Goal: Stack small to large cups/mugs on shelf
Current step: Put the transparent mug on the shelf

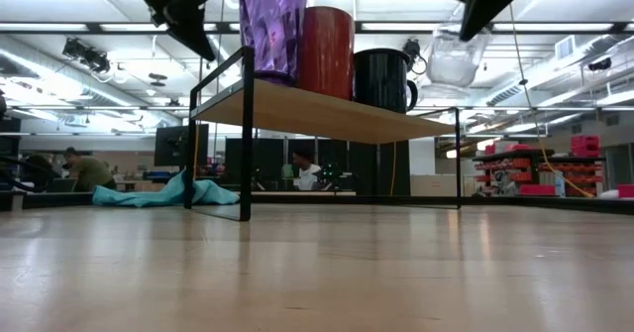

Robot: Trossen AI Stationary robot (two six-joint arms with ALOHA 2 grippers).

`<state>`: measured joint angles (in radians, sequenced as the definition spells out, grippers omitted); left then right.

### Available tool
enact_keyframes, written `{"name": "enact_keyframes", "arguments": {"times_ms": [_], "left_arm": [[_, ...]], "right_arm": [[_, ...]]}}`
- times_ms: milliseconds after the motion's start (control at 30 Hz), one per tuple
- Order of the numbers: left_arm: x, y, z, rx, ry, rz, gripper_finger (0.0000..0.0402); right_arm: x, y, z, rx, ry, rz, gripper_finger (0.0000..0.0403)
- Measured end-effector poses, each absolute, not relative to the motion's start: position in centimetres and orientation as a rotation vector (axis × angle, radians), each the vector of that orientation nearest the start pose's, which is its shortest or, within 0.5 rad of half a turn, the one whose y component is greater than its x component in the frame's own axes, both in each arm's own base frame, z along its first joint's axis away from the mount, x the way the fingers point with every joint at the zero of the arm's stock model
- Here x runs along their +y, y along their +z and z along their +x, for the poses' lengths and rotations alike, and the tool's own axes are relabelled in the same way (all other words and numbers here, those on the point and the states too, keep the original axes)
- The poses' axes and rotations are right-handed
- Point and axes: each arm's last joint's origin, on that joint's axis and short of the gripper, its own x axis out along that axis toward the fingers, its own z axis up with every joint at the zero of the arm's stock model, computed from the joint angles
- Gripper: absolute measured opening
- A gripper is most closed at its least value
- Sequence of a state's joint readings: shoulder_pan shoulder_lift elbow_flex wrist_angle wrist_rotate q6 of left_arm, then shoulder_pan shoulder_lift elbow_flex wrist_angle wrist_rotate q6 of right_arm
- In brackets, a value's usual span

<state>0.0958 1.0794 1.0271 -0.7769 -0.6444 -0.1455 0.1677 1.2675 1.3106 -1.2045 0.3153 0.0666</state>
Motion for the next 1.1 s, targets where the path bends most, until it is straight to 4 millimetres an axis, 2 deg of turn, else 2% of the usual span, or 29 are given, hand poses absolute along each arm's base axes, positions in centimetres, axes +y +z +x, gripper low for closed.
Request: {"name": "enact_keyframes", "arguments": {"times_ms": [167, 267, 433, 767, 1100], "left_arm": [[3.7, 31.6, 20.1, 0.775, 0.753, 0.102, 0.0014], [3.7, 31.5, 20.1, 0.774, 0.755, 0.097, 0.0019], [3.7, 31.5, 20.0, 0.774, 0.762, 0.082, 0.0024], [3.7, 31.5, 20.0, 0.773, 0.763, 0.08, 0.0013], [3.7, 31.5, 20.0, 0.778, 0.765, 0.077, 0.0025]], "right_arm": [[-0.2, 33.8, 22.3, 1.159, -0.216, -0.249, 0.0011], [-1.9, 33.8, 22.2, 1.17, -0.231, -0.209, 0.0007], [-4.0, 33.6, 22.1, 1.196, -0.251, -0.183, 0.0009], [-6.1, 33.3, 22.5, 1.203, -0.273, -0.197, 0.0009], [-6.7, 33.4, 22.8, 1.167, -0.27, -0.205, 0.0012]]}}
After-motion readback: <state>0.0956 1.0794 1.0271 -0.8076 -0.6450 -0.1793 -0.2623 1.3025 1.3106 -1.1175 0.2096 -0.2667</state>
